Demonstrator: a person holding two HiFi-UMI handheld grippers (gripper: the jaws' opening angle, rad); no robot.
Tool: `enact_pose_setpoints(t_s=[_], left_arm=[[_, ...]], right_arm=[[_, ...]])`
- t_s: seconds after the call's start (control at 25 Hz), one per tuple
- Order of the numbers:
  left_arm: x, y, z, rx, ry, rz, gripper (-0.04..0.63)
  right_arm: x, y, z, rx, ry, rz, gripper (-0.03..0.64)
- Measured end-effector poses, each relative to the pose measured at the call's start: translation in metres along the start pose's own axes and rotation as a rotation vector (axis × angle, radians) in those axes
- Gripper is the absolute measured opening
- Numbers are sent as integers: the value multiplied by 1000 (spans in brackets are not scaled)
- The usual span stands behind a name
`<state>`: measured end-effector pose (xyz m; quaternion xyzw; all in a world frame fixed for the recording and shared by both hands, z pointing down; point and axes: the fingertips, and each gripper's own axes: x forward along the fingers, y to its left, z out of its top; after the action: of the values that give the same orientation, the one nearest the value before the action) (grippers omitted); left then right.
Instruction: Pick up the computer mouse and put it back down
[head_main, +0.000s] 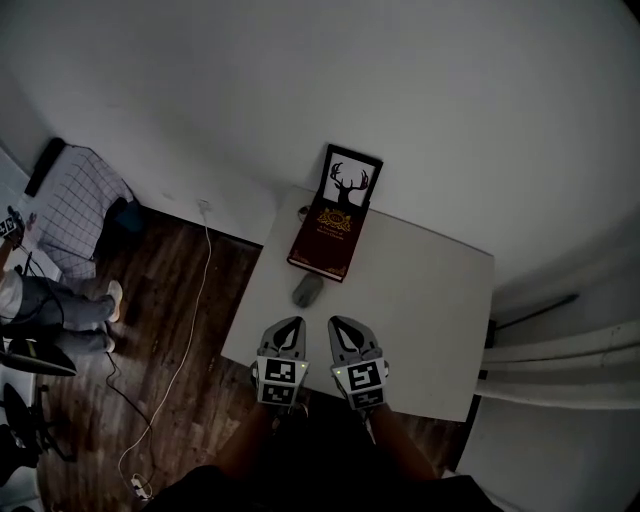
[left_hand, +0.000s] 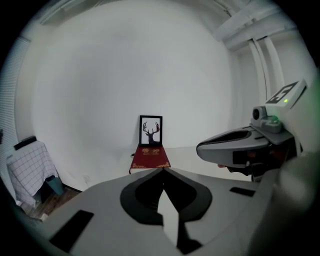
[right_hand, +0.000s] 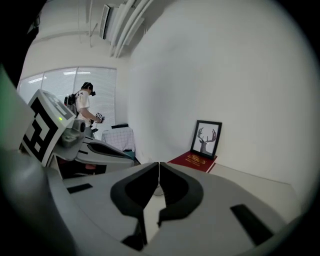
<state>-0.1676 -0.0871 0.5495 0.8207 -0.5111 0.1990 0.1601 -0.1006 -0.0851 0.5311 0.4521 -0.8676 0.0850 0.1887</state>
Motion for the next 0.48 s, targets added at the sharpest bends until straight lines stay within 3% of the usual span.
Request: enact_pose_setpoints(t_s=[0.32, 0.48], left_arm=[[-59, -22, 7, 16, -99, -38, 2], [-83, -37, -3, 20, -107, -73, 2]], right_arm=[[-52, 43, 14, -54, -67, -61, 21], [-76, 59, 6, -52, -71, -92, 21]])
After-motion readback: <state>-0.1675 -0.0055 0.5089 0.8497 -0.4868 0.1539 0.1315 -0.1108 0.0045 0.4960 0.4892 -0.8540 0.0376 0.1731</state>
